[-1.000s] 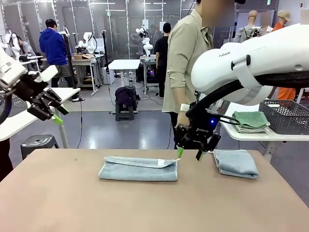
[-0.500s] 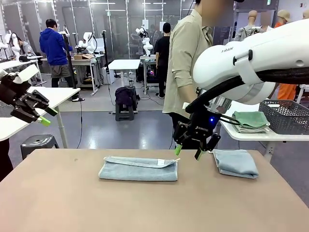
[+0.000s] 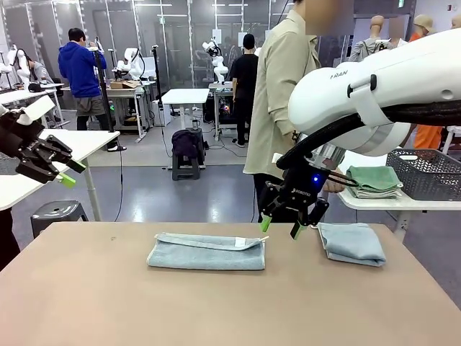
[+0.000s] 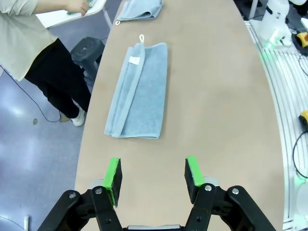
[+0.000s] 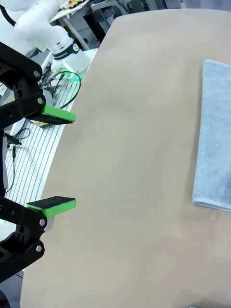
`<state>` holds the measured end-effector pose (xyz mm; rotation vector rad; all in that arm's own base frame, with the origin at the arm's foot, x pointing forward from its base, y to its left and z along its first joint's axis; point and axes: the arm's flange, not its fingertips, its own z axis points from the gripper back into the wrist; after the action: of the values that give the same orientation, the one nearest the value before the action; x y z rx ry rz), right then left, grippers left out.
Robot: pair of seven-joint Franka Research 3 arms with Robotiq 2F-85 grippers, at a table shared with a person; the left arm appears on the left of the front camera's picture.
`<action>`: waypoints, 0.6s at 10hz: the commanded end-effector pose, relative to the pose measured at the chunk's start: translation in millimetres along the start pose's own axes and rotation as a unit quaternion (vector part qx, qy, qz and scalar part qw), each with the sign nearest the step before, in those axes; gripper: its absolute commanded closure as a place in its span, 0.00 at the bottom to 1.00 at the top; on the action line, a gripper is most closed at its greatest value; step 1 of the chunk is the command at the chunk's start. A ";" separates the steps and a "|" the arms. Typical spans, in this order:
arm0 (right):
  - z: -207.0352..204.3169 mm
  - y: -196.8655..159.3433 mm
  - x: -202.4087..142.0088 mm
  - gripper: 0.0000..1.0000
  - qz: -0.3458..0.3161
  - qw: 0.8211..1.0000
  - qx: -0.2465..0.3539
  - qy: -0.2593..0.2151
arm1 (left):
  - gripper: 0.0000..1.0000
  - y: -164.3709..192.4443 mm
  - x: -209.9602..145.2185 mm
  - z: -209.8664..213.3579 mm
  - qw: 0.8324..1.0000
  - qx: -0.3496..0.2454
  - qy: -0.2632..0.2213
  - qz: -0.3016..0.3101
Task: Fold the towels and place them in the basket.
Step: When a person lays out a Towel with hook on the table, fold it in half twice.
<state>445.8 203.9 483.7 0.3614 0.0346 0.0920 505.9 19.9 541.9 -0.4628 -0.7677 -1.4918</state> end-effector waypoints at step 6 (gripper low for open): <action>-51.0 -6.0 48.1 0.24 -0.073 0.996 -0.039 -0.017 | 0.33 -0.1 0.6 1.1 1.000 -0.002 0.007 -0.004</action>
<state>474.8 207.9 437.4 0.3099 0.0447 0.0016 506.0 19.6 542.3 -0.4620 -0.7677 -1.4930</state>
